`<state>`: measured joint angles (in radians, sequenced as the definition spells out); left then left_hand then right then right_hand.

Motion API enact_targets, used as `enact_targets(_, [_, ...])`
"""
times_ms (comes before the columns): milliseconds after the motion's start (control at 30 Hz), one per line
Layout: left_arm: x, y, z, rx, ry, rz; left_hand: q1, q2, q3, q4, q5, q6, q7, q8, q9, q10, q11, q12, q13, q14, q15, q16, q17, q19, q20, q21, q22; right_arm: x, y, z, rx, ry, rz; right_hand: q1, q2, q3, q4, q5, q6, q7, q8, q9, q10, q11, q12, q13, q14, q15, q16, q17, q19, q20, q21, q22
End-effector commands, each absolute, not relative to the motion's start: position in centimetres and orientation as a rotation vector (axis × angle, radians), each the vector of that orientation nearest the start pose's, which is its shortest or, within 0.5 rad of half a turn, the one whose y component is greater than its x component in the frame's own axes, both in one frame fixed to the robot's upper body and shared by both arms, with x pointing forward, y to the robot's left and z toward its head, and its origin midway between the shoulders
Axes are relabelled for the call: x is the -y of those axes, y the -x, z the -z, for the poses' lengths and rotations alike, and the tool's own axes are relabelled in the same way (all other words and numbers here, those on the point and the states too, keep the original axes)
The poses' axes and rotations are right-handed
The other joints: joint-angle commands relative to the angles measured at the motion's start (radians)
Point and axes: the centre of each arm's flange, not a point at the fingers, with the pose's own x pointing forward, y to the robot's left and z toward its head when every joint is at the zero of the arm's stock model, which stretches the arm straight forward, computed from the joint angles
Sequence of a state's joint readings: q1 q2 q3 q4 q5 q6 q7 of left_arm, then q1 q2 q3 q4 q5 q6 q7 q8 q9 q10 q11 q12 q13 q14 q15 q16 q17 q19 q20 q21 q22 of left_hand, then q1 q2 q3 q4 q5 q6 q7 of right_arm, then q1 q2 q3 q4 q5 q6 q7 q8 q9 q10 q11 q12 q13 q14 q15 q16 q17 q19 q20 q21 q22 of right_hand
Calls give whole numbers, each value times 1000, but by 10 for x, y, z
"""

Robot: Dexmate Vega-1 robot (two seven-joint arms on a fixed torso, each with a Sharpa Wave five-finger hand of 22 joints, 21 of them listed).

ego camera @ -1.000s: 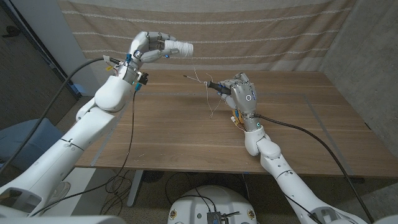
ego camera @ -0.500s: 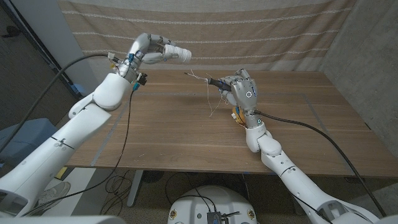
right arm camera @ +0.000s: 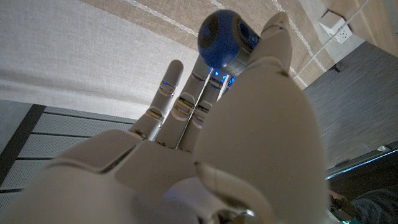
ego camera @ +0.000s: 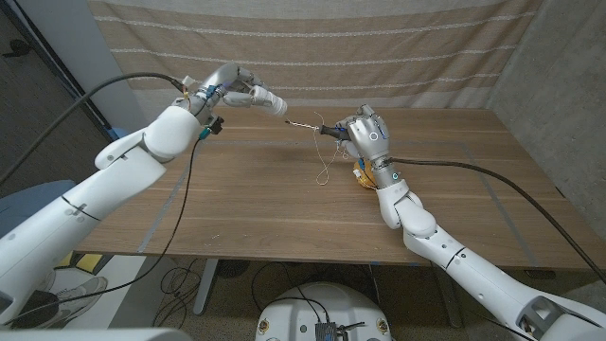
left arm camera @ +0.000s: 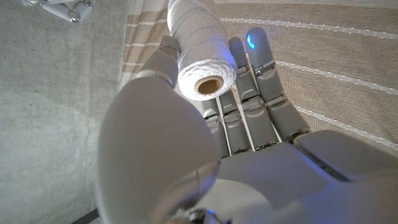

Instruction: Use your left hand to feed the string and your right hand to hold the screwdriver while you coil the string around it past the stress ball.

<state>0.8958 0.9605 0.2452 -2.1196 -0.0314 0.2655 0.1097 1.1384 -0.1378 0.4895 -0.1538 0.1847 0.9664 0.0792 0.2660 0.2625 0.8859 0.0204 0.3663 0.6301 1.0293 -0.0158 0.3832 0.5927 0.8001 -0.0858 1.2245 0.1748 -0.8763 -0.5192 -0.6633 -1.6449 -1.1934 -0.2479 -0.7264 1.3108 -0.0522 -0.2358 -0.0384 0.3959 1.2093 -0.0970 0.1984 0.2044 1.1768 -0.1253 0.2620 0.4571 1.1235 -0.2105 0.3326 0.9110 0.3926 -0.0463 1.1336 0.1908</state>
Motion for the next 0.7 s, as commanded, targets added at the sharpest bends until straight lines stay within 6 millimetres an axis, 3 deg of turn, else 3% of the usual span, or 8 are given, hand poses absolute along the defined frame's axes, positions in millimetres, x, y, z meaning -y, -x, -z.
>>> enact_targets(33, [-259, -510, -134, 644, -1089, -29, 217, 230, 6, 1, 2, 3, 11, 3, 10, 36, -37, -3, 29, 158, -207, -7, -7, 0, -116, 5, 1, 132, -551, 13, 1059, 1594, 480, 204, 215, -5, 6, 5, 32, -37, 7, 6, -2, 1, -4, 1, 2, -16, -2, 2, -6, -159, 7, 0])
enact_targets(700, [-261, -571, -92, 401, -1049, 119, 214, 237, 6, 1, 0, -14, 7, 3, 27, 32, -39, -9, 42, 162, -208, -24, -33, -2, -116, 7, 1, 122, -552, 17, 887, 1686, 308, 211, 217, -11, 13, 3, 28, -30, 6, 6, -1, 15, -8, 4, 1, -16, -5, 7, -10, -159, 14, -1])
